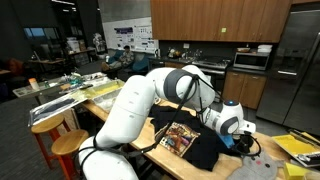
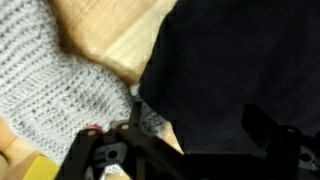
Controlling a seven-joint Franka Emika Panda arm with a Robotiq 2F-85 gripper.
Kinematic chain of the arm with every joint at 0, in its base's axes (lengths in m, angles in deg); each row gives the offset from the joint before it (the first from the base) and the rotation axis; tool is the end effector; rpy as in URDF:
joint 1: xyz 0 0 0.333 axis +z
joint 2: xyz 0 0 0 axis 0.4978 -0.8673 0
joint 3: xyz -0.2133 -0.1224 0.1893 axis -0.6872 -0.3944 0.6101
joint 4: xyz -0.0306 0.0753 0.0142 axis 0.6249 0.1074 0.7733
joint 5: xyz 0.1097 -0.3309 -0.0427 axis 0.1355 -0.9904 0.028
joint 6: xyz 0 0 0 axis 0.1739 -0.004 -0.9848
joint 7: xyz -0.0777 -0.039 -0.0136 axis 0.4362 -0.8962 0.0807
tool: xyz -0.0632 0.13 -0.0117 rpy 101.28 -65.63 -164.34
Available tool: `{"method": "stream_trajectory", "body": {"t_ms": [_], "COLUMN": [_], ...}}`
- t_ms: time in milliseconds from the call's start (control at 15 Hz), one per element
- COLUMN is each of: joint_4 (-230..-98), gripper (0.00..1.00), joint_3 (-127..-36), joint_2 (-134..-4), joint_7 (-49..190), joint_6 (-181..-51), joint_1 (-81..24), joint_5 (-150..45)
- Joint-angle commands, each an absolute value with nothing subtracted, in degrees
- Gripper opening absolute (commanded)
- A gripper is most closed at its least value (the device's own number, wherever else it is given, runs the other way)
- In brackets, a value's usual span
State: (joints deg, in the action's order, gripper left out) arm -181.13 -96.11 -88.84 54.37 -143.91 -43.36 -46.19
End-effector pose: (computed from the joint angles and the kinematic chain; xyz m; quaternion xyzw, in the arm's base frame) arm 0.5474 -0.3314 0.2021 0.8909 -0.4183 0.1505 0.0935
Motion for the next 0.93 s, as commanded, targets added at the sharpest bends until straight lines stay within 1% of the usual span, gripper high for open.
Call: {"method": "stream_trajectory", "body": {"t_ms": [0, 67, 133, 200, 400, 600, 800, 867], "joint_4": [-178.73, -178.50, -178.28, -178.17, -177.57, -177.59, -178.40, -178.42], "gripper": [1.00, 0.92, 0.74, 0.69, 0.47, 0.21, 0.01, 0.00], "joint_3": [-94.86, -94.56, -94.38, -94.07, -93.15, -93.02, -94.07, -94.44], "joint_2": [-90.20, -90.45, -90.62, -90.69, -90.67, -89.83, -88.61, -88.42], "joint_7": [56.46, 56.58, 56.85, 57.13, 57.92, 58.43, 57.91, 57.68], "joint_6": [-141.84, -141.61, -141.48, -141.42, -141.09, -141.05, -141.75, -141.92], "joint_1": [-44.64, -44.79, -44.96, -45.18, -45.99, -46.38, -45.86, -45.59], "joint_5": [-44.12, -43.73, -43.55, -43.26, -42.28, -41.55, -41.98, -42.21]}}
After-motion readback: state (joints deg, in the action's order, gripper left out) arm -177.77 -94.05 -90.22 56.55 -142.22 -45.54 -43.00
